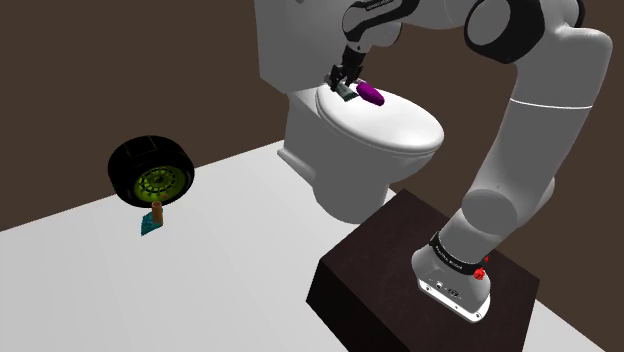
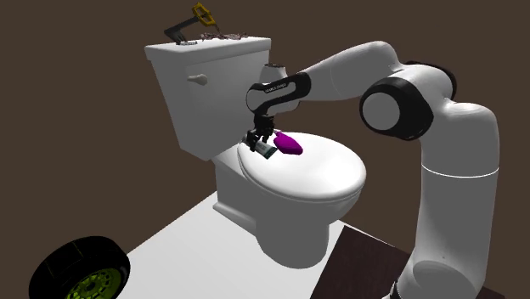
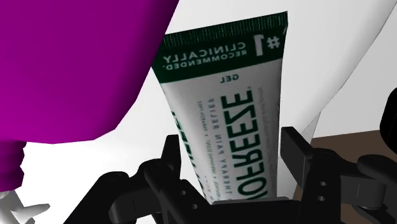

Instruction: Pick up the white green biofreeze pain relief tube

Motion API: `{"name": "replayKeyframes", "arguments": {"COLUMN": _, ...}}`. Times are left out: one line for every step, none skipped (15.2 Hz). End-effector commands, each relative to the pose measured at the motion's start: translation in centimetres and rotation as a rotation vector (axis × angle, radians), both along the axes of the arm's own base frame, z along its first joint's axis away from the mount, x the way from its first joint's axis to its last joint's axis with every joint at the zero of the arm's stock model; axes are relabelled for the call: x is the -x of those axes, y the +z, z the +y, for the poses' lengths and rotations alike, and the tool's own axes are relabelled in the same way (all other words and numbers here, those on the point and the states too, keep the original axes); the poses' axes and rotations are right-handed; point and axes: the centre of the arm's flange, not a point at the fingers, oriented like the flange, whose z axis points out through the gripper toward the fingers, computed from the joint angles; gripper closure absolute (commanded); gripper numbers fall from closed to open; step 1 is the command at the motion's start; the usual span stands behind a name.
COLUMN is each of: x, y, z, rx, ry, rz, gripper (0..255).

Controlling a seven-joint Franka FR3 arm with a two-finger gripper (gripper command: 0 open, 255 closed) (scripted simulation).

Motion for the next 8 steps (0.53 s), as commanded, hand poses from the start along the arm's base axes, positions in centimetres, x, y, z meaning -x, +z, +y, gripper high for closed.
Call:
{"name": "replayKeyframes", "arguments": {"x": 0.0, "y": 1.0, "z": -0.1, "rx": 0.000, "ry": 0.000, "rz": 0.000, "gripper": 255}}
{"name": "replayKeyframes", "arguments": {"x": 0.0, "y": 1.5, "z": -0.1, "rx": 0.000, "ry": 0.000, "rz": 0.000, "gripper": 255}}
{"name": "replayKeyframes", "arguments": {"x": 0.0, "y": 2.0, "z": -0.1, "rx": 0.000, "ry": 0.000, "rz": 0.000, "gripper": 255}}
{"name": "replayKeyframes", "arguments": {"x": 0.0, "y": 2.6, "z": -0.1, "rx": 0.000, "ry": 0.000, "rz": 0.000, "gripper": 255}}
{"name": "replayKeyframes", "arguments": {"x": 0.0, "y": 3.1, "z": -0.1, "rx": 0.000, "ry": 0.000, "rz": 0.000, "gripper": 255}}
{"name": "replayKeyframes", "arguments": {"x": 0.0, "y": 3.6, "z": -0.1, "rx": 0.000, "ry": 0.000, "rz": 0.000, "gripper": 255}}
{"name": "replayKeyframes", "arguments": {"x": 0.0, "y": 4.1, "z": -0.1, "rx": 0.000, "ry": 0.000, "rz": 0.000, "gripper": 255}}
{"name": "replayKeyframes", "arguments": {"x": 0.0, "y": 4.7, "z": -0.1, "rx": 0.000, "ry": 0.000, "rz": 0.000, "gripper": 255}}
